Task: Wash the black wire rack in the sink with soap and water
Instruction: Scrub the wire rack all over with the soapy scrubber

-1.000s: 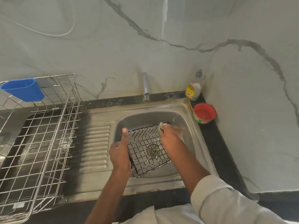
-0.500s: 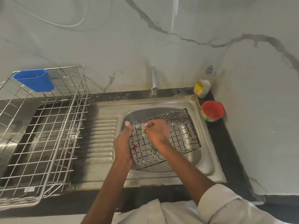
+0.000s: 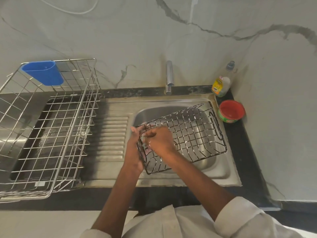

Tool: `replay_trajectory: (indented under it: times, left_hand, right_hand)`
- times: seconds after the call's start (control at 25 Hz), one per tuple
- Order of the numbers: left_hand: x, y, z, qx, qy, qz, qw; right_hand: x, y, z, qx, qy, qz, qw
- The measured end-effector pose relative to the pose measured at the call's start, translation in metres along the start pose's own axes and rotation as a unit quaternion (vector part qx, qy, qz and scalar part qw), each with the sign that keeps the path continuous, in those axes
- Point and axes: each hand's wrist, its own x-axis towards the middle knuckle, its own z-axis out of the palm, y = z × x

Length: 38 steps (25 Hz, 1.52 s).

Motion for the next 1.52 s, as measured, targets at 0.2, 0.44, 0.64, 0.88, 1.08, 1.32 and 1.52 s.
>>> replay_trajectory:
  times: [0.2,0.44,0.64,0.88,1.08,1.32,1.52]
  left_hand:
    - [-0.002,-0.003,-0.003,0.004,0.005,0.004,1.0]
    - [0.001,0.003,-0.003,-0.035,0.001,-0.007,0.999]
    - [-0.002,0.001,0.001,-0.08,0.009,-0.025,0.996]
    - [-0.004,-0.003,0.007,-0.061,-0.031,-0.032,0.997]
    - [0.002,0.001,0.002,-0.037,-0.025,-0.037,0.998]
    - [0.006,0.004,0.007,-0.009,-0.005,-0.02,1.0]
    - [0.003,0.008,0.014,0.03,-0.006,0.013,0.999]
  right_hand:
    - [-0.015,-0.006,-0.011,0.062,-0.078,-0.024,0.995]
    - [-0.015,-0.01,-0.005,0.019,-0.089,-0.09,0.992]
    - [-0.009,-0.008,0.004,-0.019,-0.053,-0.097,0.994]
    - [-0.011,-0.016,0.0,0.06,0.027,-0.031,0.997]
    - [0.002,-0.009,-0.04,0.048,0.056,-0.007,0.997]
    - [0.009,0.007,-0.081,0.067,0.005,0.07,0.995]
    - [0.008,0.006,-0.076,0.069,0.05,0.051,0.995]
